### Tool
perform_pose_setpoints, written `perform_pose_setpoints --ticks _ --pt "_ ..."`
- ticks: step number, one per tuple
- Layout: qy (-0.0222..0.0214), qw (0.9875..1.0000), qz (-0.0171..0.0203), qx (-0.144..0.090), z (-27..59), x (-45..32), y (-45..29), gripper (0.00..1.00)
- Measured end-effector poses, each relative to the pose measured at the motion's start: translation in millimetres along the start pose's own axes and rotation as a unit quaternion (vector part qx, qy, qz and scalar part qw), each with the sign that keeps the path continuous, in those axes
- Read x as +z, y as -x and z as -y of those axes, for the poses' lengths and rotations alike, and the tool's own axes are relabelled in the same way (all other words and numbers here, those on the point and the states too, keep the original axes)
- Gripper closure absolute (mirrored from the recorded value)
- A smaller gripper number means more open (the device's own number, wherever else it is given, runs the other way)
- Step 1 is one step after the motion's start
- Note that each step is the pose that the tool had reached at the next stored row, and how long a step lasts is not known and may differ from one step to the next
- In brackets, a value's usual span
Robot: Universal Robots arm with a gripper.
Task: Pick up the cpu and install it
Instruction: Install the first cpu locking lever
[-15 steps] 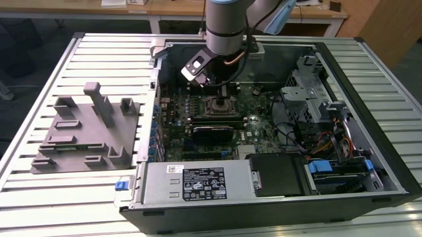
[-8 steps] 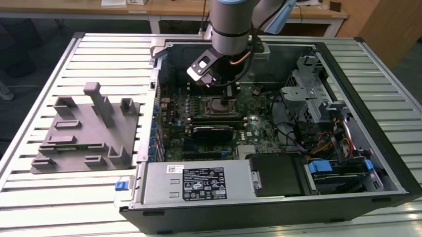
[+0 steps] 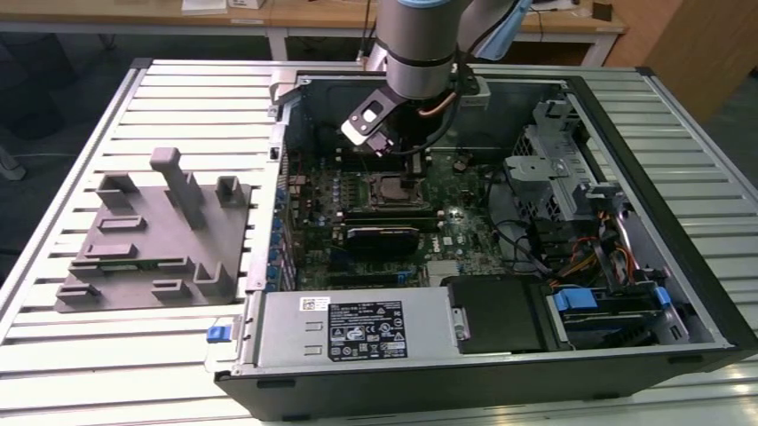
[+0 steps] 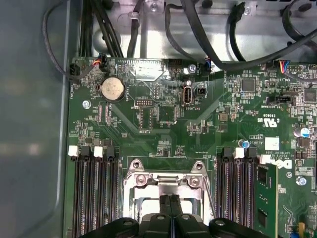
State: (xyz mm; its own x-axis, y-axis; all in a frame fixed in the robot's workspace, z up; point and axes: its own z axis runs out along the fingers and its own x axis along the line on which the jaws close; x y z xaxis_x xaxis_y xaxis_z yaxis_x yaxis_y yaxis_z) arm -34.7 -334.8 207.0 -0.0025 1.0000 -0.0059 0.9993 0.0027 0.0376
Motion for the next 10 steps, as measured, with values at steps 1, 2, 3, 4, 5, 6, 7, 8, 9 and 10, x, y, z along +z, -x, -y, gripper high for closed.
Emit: perform_pose_setpoints --ticks 1,2,3,4,5,6,7,8,9,10 --pt "0.0000 1.0000 0.0001 0.000 -0.1 0.0 0.0 0.89" --pt "-0.0001 1.0000 0.0002 0.000 -0.1 -0.4 0.0 0.89" --pt "-0.0001 1.0000 0.0002 0.000 -0.2 -1.1 0.0 0.89" --pt "0.0000 1.0000 0.0000 0.000 -0.3 -2.0 0.0 0.89" --pt "0.0000 1.0000 0.0001 0.000 -0.3 -3.3 0.0 0.89" --pt "0.0000 1.0000 0.0000 0.000 -0.4 -4.6 0.0 0.89" --pt "0.0000 1.0000 0.0000 0.000 -0.4 -6.0 0.0 0.89" --pt "0.0000 1.0000 0.0000 0.000 -0.5 -7.6 0.0 0.89" --pt "0.0000 1.0000 0.0001 0.000 -0.5 -9.1 0.1 0.89" --pt "0.0000 1.0000 0.0000 0.000 -0.6 -10.7 0.1 0.89"
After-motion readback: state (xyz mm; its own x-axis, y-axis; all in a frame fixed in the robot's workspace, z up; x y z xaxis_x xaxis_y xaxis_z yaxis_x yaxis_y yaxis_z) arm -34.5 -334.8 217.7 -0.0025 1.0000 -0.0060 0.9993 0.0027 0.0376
